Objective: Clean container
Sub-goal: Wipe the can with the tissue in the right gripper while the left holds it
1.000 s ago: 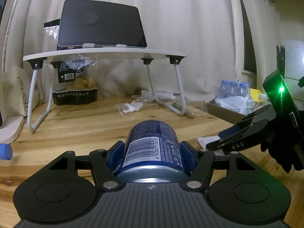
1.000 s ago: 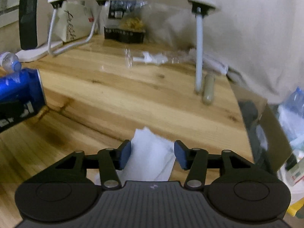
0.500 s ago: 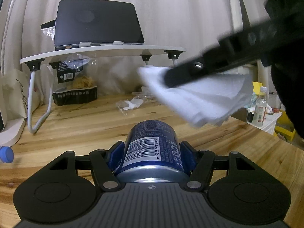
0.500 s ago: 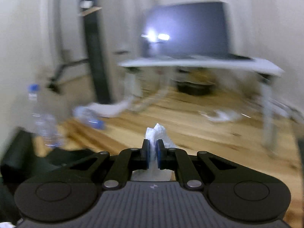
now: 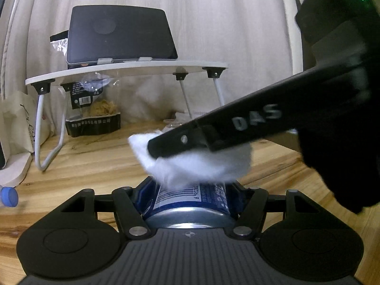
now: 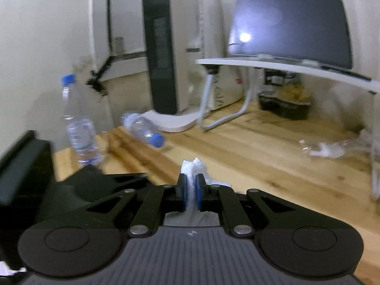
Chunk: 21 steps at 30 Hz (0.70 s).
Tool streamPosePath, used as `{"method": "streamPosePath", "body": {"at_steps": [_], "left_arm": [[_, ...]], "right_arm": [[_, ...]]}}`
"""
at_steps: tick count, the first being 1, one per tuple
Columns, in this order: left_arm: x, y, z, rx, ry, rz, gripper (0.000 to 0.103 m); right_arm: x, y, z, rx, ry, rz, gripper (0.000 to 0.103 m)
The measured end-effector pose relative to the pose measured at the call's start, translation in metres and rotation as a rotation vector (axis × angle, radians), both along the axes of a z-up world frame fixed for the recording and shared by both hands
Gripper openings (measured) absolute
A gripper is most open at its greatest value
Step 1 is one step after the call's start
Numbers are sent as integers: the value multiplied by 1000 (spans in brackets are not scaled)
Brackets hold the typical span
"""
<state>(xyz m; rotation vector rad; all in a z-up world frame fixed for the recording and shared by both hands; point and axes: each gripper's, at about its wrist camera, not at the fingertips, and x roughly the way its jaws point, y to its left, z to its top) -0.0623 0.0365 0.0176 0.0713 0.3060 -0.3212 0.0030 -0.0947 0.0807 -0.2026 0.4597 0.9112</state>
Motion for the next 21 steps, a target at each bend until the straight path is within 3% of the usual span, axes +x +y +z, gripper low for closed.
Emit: {"method": "streamPosePath", "body": {"at_steps": [5, 13, 21], "left_arm": [[-1, 1, 1, -5, -7, 0, 66], [-2, 1, 1, -9, -10, 1, 66], [-3, 2, 1, -11, -17, -1, 66]], "right_arm": [[12, -1, -3, -5, -21, -35, 11], [-22, 4, -2, 61, 85, 119, 12], [-6, -5, -1, 79, 61, 40, 11]]}}
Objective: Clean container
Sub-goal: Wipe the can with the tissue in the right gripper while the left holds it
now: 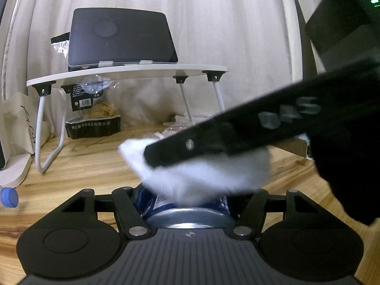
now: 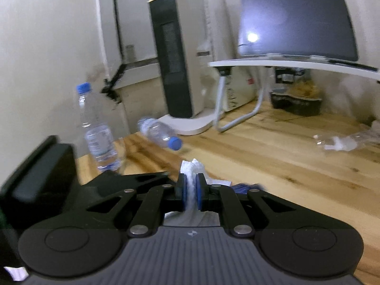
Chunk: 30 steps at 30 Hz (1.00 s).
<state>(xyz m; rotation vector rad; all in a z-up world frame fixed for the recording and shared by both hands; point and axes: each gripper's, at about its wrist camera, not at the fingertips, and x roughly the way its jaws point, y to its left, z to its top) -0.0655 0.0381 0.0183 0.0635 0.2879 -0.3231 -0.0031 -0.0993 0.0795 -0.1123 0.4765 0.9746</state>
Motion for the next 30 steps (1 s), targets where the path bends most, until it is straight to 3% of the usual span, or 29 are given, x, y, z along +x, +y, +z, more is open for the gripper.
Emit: {"method": "streamPosePath", "body": {"at_steps": [8, 19, 30], "left_arm": [[1, 1, 0, -7, 2, 0, 66], [1, 3, 0, -23, 7, 5, 66], [0, 4, 0, -34, -2, 15, 66]], "right_arm": [[19, -10, -3, -14, -31, -106, 13], [-24, -19, 1, 69, 99, 100, 13], [7, -23, 1, -18, -50, -107, 13]]}}
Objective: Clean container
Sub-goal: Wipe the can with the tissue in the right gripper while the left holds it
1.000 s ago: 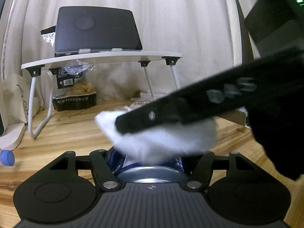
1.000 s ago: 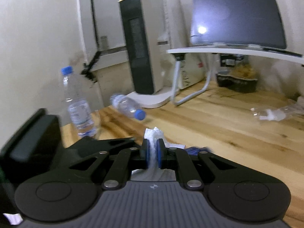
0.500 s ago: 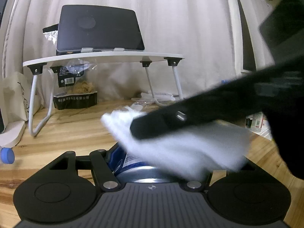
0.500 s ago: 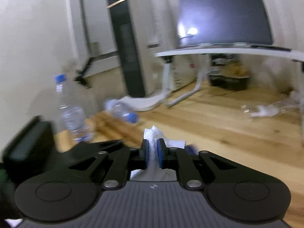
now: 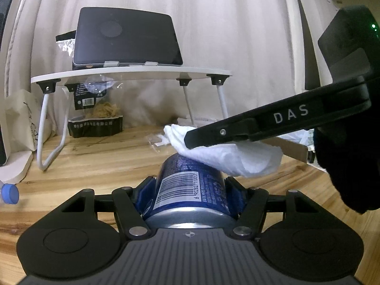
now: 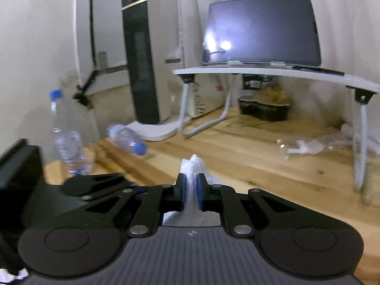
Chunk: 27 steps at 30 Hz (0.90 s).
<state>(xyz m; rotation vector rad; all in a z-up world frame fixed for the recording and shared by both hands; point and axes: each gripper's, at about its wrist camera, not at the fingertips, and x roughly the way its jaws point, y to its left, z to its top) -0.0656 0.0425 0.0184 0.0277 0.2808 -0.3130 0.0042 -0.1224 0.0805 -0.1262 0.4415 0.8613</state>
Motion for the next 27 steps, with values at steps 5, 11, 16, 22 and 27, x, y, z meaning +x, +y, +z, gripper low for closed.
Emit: {"method": "streamPosePath", "body": {"at_steps": [5, 11, 16, 22, 27], "left_arm": [[1, 1, 0, -9, 8, 4, 66], [2, 3, 0, -19, 12, 3, 66], [2, 3, 0, -18, 10, 2, 66], [1, -1, 0, 3, 4, -10, 66], [0, -5, 1, 23, -4, -19, 66]], "right_arm": [[-12, -1, -1, 16, 17, 42, 13], [-35, -4, 0, 43, 90, 176, 14], [-28, -15, 0, 15, 91, 139, 13], [0, -16, -1, 20, 49, 3, 13], [11, 9, 0, 30, 41, 40, 14]]}}
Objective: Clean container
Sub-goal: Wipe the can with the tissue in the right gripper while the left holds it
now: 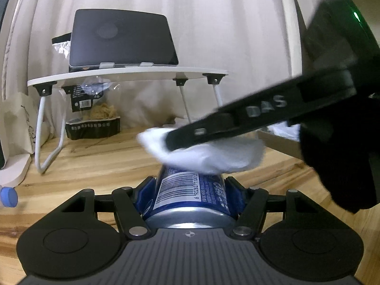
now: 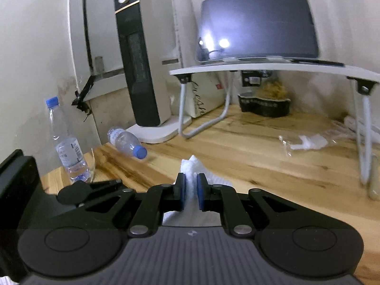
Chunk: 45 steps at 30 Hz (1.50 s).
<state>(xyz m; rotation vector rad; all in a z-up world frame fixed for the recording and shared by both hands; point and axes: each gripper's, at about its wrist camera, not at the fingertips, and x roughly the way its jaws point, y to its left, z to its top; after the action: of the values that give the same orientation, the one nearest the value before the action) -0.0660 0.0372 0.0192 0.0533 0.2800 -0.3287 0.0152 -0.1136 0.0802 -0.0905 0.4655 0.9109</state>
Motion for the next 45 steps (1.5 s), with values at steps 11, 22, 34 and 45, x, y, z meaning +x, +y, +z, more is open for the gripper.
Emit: {"method": "streamPosePath", "body": {"at_steps": [11, 22, 34, 45], "left_arm": [[1, 2, 0, -13, 12, -5, 66], [1, 2, 0, -9, 3, -11, 66], [1, 5, 0, -22, 2, -8, 66], [-3, 11, 0, -54, -15, 20, 66]], "right_arm": [[-42, 10, 3, 12, 44, 190, 14], [-4, -5, 2, -33, -42, -13, 14], [-42, 12, 4, -21, -22, 203, 16], [14, -26, -2, -72, -57, -69, 16]]}}
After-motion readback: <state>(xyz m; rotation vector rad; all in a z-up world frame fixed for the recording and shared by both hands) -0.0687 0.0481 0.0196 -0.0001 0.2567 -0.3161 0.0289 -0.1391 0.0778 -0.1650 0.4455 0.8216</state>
